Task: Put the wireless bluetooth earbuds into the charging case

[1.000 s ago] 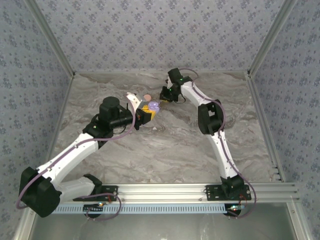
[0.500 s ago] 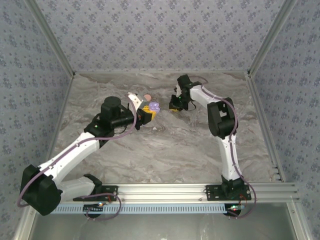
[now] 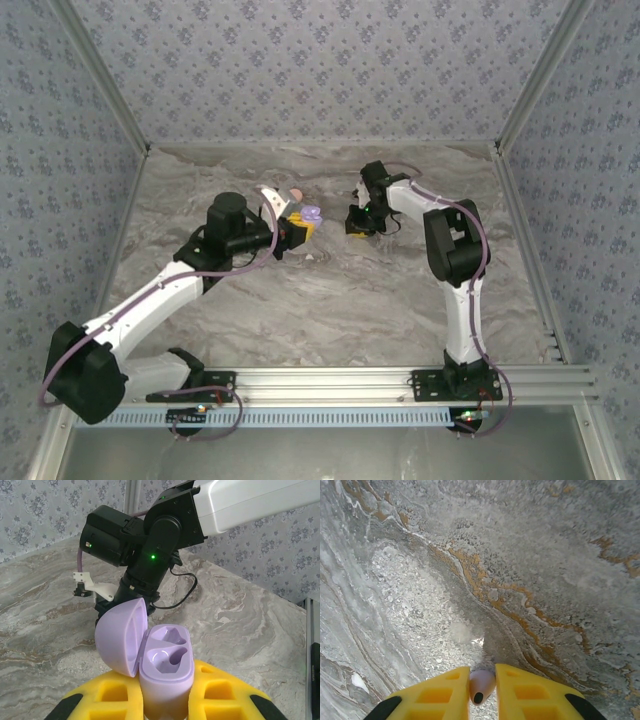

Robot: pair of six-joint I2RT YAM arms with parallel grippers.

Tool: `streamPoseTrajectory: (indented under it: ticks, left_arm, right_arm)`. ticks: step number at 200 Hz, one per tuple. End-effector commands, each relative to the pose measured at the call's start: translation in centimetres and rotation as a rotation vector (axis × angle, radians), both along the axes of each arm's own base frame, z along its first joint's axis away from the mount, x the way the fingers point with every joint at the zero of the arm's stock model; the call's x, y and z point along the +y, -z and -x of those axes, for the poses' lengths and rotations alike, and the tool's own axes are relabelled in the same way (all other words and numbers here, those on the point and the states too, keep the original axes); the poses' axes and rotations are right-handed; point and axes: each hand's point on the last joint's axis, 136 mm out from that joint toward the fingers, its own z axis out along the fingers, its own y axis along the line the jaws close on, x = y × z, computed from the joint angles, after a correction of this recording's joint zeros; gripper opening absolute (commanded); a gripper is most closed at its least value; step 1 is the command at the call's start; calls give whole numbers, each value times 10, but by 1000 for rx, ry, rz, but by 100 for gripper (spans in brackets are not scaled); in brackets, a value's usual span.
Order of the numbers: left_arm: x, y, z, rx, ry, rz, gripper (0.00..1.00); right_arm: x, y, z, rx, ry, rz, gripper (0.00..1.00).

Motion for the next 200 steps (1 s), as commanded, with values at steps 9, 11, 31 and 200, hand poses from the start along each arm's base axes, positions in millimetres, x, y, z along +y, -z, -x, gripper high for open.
streamPoseTrajectory:
  ticks: [9,11,31,200]
  left_arm:
    - [-6,-20,1,-33,25,40,10]
    - [-6,-20,1,-32,25,40,10]
    - [-6,-20,1,-33,24,39,10]
    - [-8,-19,0,-30,32,34,10]
  right_arm:
    - [-6,-10,5,-18,-27,45,26]
    - [-6,-10,5,-20,-27,46,26]
    - [-4,-17,4,-35,-40,60,31]
    - [11,-16,8,-9,-58,153,33]
